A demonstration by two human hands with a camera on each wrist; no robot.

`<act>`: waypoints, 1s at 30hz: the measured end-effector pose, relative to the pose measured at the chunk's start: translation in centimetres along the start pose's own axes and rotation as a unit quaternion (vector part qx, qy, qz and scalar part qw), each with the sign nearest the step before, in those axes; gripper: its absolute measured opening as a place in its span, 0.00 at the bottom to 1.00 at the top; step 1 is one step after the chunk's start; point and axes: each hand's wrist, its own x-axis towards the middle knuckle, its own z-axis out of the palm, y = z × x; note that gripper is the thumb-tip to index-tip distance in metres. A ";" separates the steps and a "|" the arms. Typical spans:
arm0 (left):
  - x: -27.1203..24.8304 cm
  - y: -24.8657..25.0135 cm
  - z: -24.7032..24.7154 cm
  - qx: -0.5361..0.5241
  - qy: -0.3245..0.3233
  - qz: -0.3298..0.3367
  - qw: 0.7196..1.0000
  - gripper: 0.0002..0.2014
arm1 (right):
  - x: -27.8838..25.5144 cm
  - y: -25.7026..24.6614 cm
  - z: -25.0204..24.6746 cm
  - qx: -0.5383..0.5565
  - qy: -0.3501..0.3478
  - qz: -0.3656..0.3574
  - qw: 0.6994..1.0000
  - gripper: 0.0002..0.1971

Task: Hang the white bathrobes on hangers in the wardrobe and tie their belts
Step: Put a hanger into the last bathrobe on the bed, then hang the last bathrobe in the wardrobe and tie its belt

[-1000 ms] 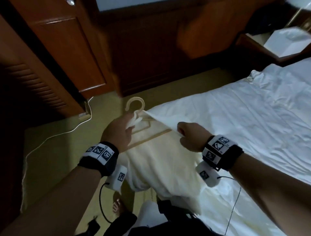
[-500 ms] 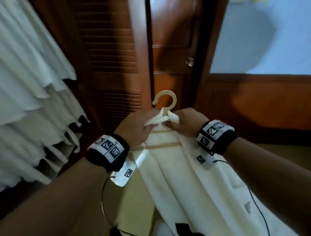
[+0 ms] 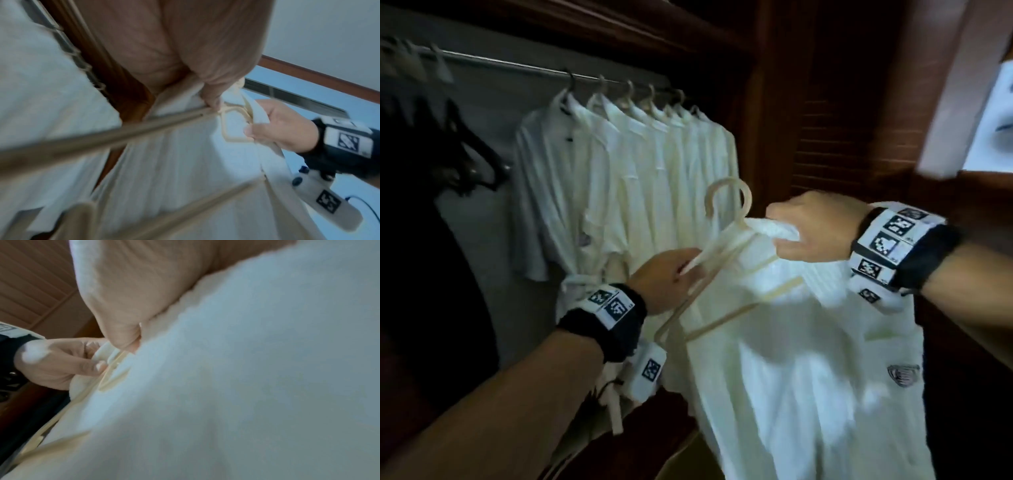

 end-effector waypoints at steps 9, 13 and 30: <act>0.3 -9.5 -8.0 0.386 -0.070 -0.264 0.881 0.10 | 15.0 -3.4 3.1 -0.054 -0.035 -0.110 0.992 0.17; 4.8 -10.7 -13.4 0.391 0.051 -0.330 0.858 0.13 | 21.9 -1.2 5.2 -0.079 -0.053 -0.071 0.993 0.16; 19.8 -11.4 -33.8 0.497 0.121 -0.393 0.764 0.08 | 50.9 -3.2 -1.3 0.228 0.155 -0.049 0.960 0.07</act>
